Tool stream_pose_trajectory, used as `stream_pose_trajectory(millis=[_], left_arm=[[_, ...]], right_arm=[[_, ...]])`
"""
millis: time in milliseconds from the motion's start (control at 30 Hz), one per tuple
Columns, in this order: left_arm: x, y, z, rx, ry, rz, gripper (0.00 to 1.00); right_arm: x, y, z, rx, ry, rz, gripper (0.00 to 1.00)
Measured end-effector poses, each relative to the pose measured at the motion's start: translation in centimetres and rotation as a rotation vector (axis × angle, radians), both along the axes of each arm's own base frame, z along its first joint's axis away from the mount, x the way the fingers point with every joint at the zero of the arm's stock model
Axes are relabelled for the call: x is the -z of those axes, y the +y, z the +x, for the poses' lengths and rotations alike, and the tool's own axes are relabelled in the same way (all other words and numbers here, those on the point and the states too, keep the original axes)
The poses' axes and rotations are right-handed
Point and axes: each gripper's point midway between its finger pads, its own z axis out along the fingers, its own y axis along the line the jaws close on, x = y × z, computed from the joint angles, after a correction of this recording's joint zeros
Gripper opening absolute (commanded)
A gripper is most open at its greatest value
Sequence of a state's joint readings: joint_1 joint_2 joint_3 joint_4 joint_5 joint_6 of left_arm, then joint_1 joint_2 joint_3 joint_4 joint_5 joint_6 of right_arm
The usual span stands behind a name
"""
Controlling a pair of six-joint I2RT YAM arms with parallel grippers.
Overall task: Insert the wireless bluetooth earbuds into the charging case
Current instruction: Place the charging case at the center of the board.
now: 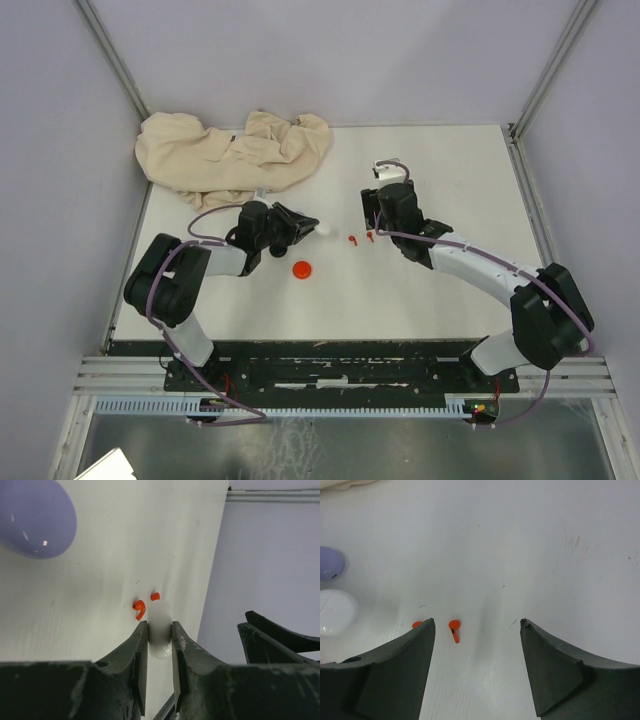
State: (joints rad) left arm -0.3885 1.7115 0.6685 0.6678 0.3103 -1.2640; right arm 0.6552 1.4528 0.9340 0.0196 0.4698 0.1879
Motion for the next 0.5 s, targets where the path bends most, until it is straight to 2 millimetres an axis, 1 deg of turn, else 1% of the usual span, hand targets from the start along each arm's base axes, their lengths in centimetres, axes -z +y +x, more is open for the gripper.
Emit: stream_pose_trajectory(millis=[67, 133, 333, 500], left_arm=[[0.8, 0.2, -0.3, 0.007, 0.011, 0.032, 0.03], [1.2, 0.3, -0.4, 0.010, 0.017, 0.049, 0.03], [1.9, 0.8, -0.3, 0.007, 0.007, 0.100, 0.03], [2.8, 1.1, -0.3, 0.000, 0.015, 0.133, 0.03]], right_arm=[[0.4, -0.4, 0.3, 0.005, 0.031, 0.012, 0.76], [1.2, -0.2, 0.3, -0.016, 0.069, 0.015, 0.76], [3.1, 2.4, -1.2, -0.173, 0.177, 0.037, 0.74], [4.3, 5.6, -2.7, -0.349, 0.261, 0.088, 0.72]])
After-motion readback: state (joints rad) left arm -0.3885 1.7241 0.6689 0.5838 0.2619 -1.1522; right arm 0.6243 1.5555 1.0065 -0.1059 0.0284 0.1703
